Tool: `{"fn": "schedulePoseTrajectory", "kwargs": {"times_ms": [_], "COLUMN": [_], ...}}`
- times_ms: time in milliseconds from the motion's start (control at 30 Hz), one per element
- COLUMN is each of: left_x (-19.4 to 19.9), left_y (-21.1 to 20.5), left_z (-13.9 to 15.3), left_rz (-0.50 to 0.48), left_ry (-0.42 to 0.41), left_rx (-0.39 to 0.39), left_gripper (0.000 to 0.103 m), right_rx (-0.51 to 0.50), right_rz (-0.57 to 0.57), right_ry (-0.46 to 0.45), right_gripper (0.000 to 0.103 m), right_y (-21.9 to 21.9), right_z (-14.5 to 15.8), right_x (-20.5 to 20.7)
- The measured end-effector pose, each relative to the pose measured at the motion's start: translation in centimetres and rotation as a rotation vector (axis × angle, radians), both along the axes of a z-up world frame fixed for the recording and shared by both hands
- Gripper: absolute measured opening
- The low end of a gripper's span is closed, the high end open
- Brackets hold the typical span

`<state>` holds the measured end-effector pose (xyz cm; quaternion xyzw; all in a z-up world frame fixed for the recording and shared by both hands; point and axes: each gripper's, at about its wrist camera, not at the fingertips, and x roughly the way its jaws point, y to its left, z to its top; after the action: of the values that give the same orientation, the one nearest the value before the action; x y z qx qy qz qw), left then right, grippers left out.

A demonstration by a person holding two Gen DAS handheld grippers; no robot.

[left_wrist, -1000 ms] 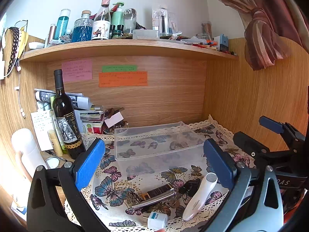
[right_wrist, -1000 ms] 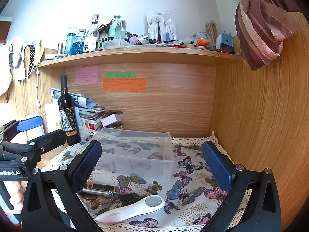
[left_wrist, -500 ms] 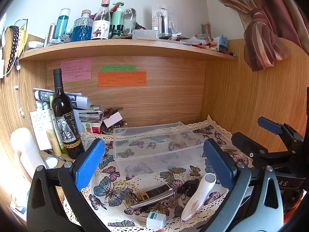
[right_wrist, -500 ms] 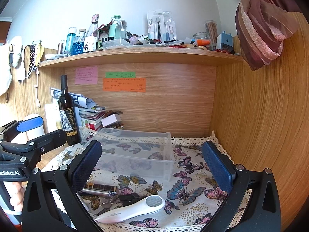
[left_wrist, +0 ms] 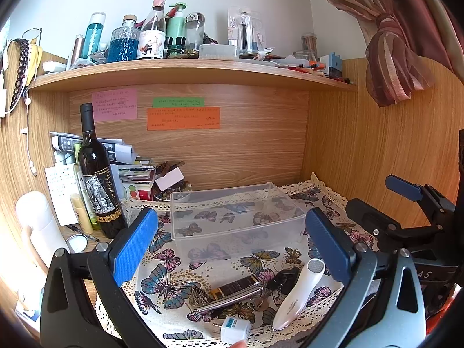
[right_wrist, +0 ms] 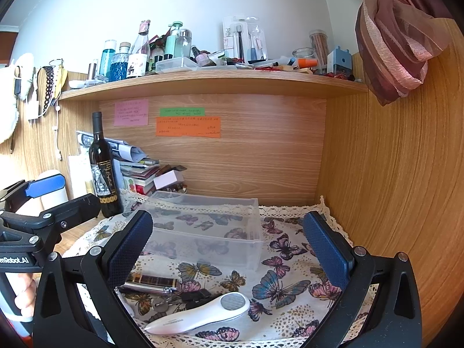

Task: Organize rigid objects

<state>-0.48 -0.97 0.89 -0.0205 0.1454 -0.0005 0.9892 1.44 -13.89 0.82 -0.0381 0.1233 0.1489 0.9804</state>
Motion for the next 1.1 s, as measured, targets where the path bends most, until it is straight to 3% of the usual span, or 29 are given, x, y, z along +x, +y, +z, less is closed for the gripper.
{"fn": "schedulePoseTrajectory", "kwargs": {"times_ms": [167,267,500,667,867,1100], "left_x": [0.2,0.4,1.5,1.8,1.9,1.5], "left_y": [0.4,0.7,1.9,2.3,2.2,1.7], "left_z": [-0.6,-1.3,-4.6,-7.4,-10.3,-12.3], "left_rz": [-0.01,-0.001,0.017,0.021,0.015,-0.01], "left_ry": [0.018,0.049,0.178,0.273,0.372,0.438], "left_rx": [-0.013,-0.012,-0.039,-0.073,-0.095,-0.111], "left_gripper": [0.102,0.086,0.079,0.073,0.068,0.068], "right_rx": [0.014,0.005,0.002,-0.009,-0.002,0.02], "right_rz": [0.019,0.015,0.031,0.034,0.036,0.059], "right_ry": [0.031,0.064,0.251,0.377,0.48,0.583], "right_gripper": [0.103,0.102,0.078,0.07,0.066,0.066], "right_y": [0.0,0.0,-0.1,0.1,-0.1,0.1], "right_z": [-0.5,-1.3,-4.8,-7.9,-10.3,-12.6], "right_x": [0.6,1.1,3.6,4.8,4.9,5.3]}}
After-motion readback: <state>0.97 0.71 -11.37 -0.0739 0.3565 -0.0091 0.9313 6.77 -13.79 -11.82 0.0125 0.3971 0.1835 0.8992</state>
